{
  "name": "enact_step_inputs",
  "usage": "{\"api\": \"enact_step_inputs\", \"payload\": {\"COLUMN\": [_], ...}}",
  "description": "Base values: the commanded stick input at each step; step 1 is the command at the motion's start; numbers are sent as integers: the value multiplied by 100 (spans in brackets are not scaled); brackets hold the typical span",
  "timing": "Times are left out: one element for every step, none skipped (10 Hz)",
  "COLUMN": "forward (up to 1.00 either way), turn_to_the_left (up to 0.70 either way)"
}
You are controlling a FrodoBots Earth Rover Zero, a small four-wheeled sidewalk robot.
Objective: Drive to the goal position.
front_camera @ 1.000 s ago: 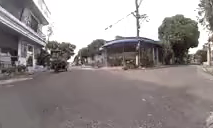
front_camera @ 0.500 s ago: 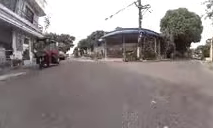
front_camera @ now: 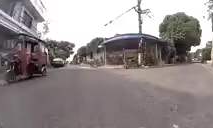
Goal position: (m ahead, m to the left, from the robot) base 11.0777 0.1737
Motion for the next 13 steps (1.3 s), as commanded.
{"api": "enact_step_inputs", "payload": {"forward": [100, 100, 100, 100, 100, 100, 100, 100, 100, 100, 100, 100, 100], "turn_to_the_left": [0, 0, 0, 0, 0, 0, 0, 0, 0, 25, 32, 9, 5]}}
